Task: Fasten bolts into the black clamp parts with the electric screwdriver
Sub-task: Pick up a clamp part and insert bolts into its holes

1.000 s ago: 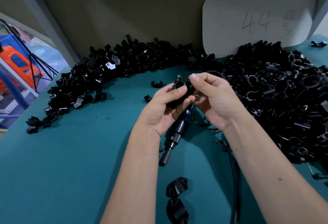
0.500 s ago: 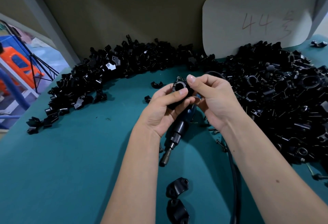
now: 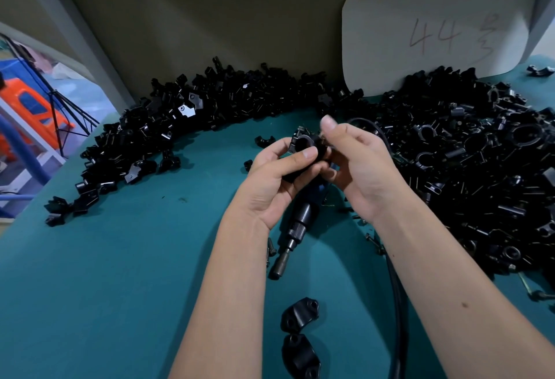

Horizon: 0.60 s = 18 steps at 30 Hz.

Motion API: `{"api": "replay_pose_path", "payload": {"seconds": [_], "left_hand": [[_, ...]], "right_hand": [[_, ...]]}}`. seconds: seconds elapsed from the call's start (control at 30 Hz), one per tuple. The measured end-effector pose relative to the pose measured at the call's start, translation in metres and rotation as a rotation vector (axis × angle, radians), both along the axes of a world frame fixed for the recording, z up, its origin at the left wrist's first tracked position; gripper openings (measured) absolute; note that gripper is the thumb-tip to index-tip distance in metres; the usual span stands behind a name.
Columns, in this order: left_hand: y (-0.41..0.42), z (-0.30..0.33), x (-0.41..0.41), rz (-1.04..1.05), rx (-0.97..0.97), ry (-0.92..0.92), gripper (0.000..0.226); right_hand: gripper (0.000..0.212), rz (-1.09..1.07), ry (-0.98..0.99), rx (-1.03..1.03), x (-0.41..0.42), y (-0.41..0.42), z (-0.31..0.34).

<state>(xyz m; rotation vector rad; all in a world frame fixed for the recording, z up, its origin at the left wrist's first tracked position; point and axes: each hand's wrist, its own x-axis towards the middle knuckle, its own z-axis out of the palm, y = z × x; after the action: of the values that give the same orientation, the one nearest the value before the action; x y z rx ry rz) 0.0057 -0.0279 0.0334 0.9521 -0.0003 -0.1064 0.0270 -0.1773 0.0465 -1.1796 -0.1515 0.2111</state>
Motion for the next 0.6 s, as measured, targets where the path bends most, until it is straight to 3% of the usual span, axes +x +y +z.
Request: {"api": "replay_pose_path", "payload": {"seconds": [0.13, 0.27, 0.4, 0.6], "left_hand": [[0.0038, -0.0012, 0.0007, 0.0, -0.042, -0.002, 0.018], [0.0036, -0.001, 0.0008, -0.013, -0.01, -0.013, 0.024], [0.0035, -0.0014, 0.0013, -0.008, 0.003, -0.023, 0.025], [0.0048, -0.001, 0.0001, -0.042, 0.025, -0.055, 0.008]], "right_hand": [[0.015, 0.002, -0.089, -0.031, 0.0008, -0.0039, 0.0011], [0.018, -0.068, -0.078, -0.056, -0.0005, -0.0007, -0.0001], [0.006, -0.022, -0.078, -0.003, -0.0011, 0.0006, -0.0021], [0.026, 0.005, 0.015, 0.062, 0.0029, -0.0014, -0.003]]}}
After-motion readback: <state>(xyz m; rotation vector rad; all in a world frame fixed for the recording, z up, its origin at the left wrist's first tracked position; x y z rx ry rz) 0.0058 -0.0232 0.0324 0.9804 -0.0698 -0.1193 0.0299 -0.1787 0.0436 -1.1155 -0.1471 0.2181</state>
